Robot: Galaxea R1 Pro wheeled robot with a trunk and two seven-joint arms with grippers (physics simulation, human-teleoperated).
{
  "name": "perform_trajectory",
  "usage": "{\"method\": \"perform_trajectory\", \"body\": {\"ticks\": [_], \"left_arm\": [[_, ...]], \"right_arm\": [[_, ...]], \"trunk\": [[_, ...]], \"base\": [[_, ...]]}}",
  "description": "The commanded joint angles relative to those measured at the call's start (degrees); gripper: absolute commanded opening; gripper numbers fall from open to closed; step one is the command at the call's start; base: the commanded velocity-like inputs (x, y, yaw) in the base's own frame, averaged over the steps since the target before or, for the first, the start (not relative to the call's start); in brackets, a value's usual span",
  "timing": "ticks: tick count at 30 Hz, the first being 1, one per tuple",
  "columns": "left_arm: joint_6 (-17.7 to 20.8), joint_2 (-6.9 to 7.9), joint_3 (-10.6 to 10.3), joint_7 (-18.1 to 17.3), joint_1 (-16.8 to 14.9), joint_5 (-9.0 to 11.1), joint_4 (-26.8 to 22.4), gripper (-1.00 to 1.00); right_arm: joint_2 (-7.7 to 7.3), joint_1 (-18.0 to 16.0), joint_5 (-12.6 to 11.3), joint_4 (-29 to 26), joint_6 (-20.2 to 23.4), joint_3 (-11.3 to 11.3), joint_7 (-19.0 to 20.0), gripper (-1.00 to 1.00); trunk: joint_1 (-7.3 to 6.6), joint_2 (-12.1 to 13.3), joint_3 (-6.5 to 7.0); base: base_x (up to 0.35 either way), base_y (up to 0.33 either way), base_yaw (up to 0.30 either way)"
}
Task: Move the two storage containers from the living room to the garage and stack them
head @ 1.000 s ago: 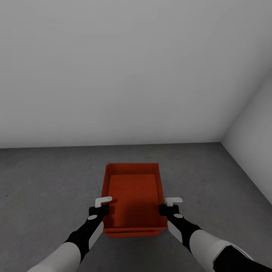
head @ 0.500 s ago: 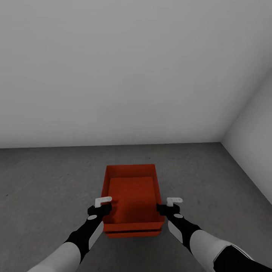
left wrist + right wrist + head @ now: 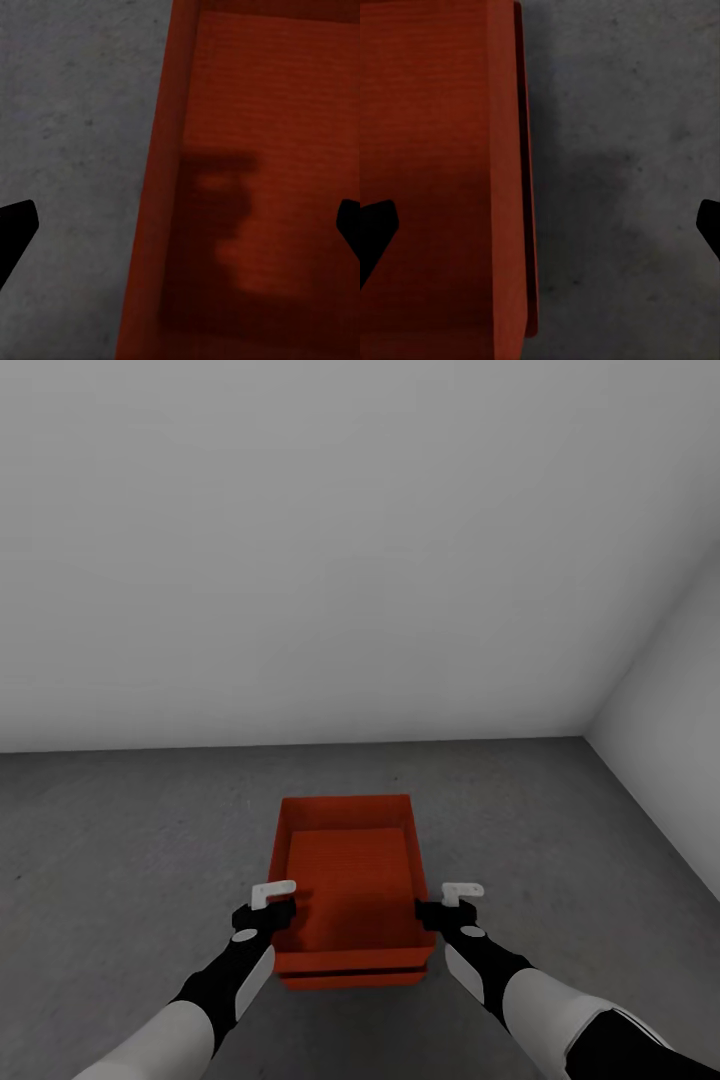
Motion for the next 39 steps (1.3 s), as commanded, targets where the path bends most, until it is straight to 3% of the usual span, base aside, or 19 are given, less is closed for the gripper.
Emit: {"method": "perform_trajectory", "body": {"ticks": [1, 39], "left_arm": [[0.0, 0.04, -0.5, 0.5, 0.0, 0.6, 0.0, 1.00], [0.5, 0.06, -0.4, 0.4, 0.0, 0.7, 0.0, 1.00]], "right_arm": [[0.00, 0.0, -0.5, 0.0, -0.2, 0.5, -0.3, 1.00], [0.05, 0.0, -0.3, 0.0, 0.1, 0.7, -0.2, 1.00]], "trunk": [[-0.01, 0.0, -0.04], [-8.13, 14.8, 6.60]], "base": [[0.000, 0.000, 0.000], [0.000, 0.000, 0.000]]}}
